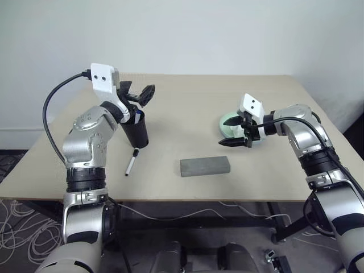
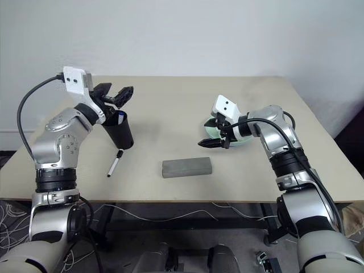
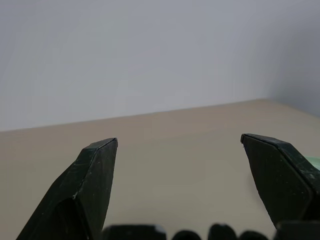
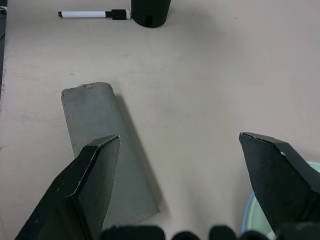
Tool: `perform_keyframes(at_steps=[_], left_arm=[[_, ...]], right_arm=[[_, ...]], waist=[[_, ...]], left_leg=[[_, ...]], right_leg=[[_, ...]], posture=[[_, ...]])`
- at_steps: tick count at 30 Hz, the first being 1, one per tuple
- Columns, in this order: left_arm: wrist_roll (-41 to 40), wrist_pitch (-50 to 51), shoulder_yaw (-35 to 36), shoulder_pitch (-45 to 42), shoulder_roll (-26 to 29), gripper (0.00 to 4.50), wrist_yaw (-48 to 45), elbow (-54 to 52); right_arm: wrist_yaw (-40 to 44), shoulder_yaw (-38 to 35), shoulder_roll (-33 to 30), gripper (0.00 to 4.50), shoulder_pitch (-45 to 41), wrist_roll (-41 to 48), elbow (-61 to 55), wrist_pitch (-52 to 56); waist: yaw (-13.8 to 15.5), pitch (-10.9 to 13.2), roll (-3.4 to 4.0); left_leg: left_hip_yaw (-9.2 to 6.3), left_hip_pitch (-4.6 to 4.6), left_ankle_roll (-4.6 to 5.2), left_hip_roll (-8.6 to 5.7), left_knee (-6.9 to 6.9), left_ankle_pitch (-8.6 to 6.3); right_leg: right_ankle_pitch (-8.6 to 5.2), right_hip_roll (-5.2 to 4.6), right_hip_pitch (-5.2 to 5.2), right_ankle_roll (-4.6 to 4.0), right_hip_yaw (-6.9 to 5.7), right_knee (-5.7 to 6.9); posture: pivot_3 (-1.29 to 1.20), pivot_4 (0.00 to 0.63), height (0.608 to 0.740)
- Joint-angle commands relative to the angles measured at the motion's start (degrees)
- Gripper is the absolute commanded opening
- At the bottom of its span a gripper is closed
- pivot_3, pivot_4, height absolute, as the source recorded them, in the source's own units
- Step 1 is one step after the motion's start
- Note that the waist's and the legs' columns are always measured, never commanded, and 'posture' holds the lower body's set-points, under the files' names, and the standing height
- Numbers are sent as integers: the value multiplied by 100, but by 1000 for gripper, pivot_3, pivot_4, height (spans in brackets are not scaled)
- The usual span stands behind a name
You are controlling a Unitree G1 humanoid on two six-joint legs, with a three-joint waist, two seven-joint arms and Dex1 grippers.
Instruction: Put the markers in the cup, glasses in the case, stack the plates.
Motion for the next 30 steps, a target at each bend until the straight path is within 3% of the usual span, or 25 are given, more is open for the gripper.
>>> perform_keyframes(at_steps=[1, 5, 16, 30], left_arm=[[-278, 367, -215, 143, 146, 4188, -368, -674], [-438, 598, -377, 423, 218, 4188, -670, -1090], [52, 1564, -1003, 836, 574, 4188, -364, -1195], [221, 3370, -1192, 727, 646, 4188, 184, -1167]], right_arm=[[-3, -85, -17, 4139, -168, 9, -53, -98], [5, -92, -6, 4139, -197, 19, -49, -80], [12, -86, 0, 4139, -211, 18, -74, -97], [18, -71, 12, 4139, -205, 9, -46, -149]], waist=[[-4, 0, 1], [-4, 1, 1], [-1, 1, 2], [-2, 2, 3]], left_leg=[[1, 0, 0, 0, 0, 0], [2, 1, 0, -1, -2, 0], [2, 2, -2, 0, -2, 1], [0, 2, -2, 7, -8, 1]], right_leg=[[0, 0, 0, 0, 1, 0], [-1, 4, -2, -1, 2, -1], [-7, 5, -1, -11, 3, -1], [-8, 2, -4, -13, 5, -2]], posture=[[0, 0, 700], [0, 0, 700], [0, 0, 700], [0, 0, 700]])
